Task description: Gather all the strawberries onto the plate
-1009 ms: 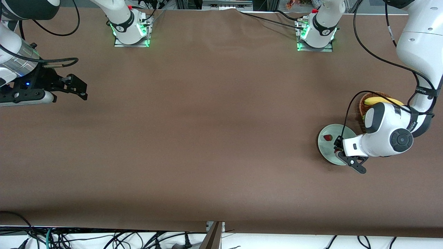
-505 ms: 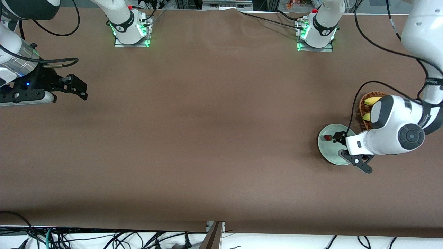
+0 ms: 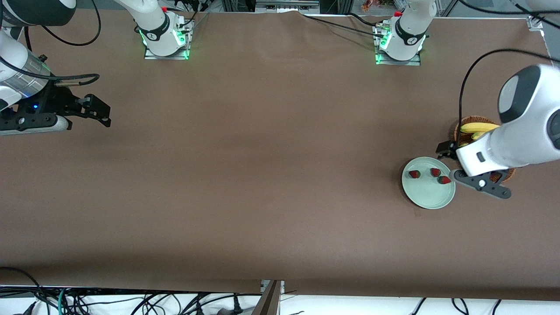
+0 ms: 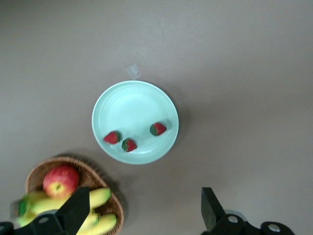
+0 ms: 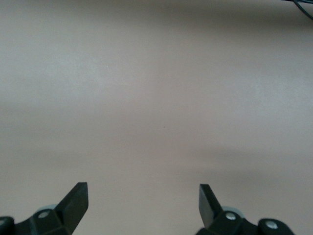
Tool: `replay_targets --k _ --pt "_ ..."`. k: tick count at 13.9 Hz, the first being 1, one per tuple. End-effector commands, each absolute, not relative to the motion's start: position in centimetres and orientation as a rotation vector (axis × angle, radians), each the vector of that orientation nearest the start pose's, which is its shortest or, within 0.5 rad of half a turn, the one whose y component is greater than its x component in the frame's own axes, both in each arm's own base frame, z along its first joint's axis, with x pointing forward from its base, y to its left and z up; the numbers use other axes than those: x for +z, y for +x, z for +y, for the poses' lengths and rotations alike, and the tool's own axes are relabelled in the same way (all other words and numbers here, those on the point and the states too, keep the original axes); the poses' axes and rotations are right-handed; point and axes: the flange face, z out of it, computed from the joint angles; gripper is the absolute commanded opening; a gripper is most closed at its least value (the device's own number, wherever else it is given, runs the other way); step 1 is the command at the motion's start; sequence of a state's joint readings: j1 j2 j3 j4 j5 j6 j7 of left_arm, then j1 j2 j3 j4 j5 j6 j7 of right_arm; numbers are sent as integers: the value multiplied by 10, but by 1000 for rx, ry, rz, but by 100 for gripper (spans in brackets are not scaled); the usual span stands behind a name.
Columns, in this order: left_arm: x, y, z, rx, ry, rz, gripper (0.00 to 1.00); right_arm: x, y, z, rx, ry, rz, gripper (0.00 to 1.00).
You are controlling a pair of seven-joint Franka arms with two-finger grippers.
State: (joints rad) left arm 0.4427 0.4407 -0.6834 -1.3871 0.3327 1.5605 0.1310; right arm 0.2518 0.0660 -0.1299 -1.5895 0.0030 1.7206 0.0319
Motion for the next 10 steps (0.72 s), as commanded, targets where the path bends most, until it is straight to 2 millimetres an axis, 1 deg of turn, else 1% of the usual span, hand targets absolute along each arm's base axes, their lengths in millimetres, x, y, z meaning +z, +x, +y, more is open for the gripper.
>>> replay_targets --k 1,3,4,5,6,7,8,9,10 --pt "540 634 -53 230 -3017 482 100 597 584 74 -105 -3124 -140 100" --pt "569 625 -58 214 -3037 473 100 597 584 74 -103 -3124 -137 100" --pt "584 619 -68 172 -3029 477 100 597 584 74 -103 -3124 -137 100" --pt "592 617 -61 150 -3021 424 100 596 585 75 -100 -3123 -139 100" --pt "599 612 -60 137 -3029 391 100 596 585 74 -100 -3123 -137 100" --pt "602 609 -54 140 -3058 349 100 598 584 74 -103 -3124 -137 100" --pt "602 605 -44 152 -3075 303 100 596 585 74 -98 -3125 -137 100" --pt "599 597 -40 169 -3090 268 100 597 584 74 -100 -3123 -137 100" --pt "598 587 -34 140 -3097 232 100 596 585 74 -98 -3123 -137 100"
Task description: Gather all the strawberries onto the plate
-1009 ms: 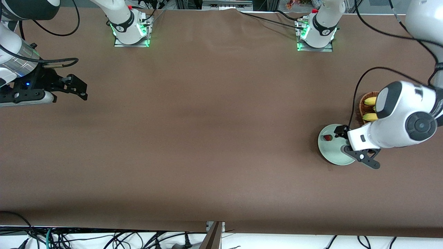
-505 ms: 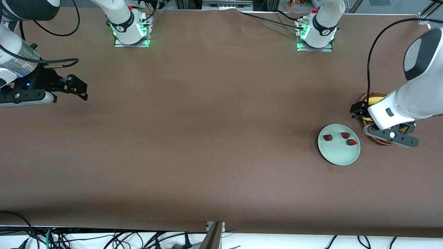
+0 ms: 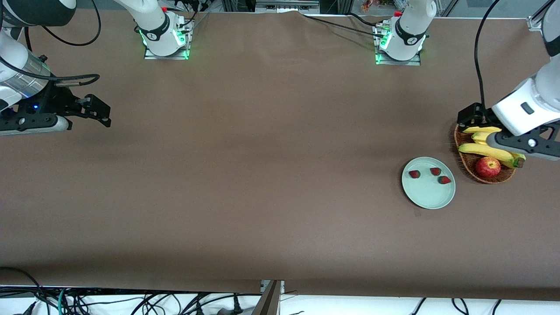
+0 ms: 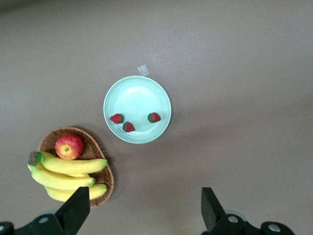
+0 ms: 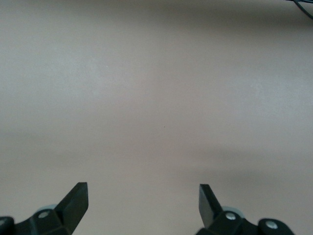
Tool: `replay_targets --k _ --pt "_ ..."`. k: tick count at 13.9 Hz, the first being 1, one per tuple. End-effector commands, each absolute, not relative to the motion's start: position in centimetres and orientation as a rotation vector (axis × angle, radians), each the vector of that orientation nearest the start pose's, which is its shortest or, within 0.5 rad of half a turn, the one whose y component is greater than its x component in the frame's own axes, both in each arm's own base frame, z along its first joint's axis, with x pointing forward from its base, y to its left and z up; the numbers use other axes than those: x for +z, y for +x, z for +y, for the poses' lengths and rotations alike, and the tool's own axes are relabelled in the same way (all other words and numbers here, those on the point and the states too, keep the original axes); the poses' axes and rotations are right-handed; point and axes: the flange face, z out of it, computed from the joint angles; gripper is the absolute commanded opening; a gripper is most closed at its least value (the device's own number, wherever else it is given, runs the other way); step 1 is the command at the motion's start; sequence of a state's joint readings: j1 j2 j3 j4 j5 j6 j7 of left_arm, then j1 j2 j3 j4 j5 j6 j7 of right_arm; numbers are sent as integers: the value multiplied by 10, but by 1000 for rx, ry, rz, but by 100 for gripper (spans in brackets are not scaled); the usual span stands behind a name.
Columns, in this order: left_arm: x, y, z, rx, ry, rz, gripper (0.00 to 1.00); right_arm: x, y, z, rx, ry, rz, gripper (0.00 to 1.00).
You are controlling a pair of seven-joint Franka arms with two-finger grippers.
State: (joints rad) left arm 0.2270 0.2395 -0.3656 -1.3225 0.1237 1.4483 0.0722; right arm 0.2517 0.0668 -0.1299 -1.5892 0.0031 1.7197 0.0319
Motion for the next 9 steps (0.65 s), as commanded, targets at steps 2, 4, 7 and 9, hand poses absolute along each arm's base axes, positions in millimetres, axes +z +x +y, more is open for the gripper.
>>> replay_targets --k 2,4,7,9 --pt "590 563 -20 84 -3123 172 100 596 585 74 -98 -3123 -137 100" --pt "589 552 -20 80 -3137 161 100 596 585 74 -96 -3125 -137 100" --pt "587 539 -28 31 -3131 178 100 596 584 74 -96 -3123 -137 100" --pt "585 539 -27 36 -3132 176 100 596 584 74 -96 -3123 -137 100"
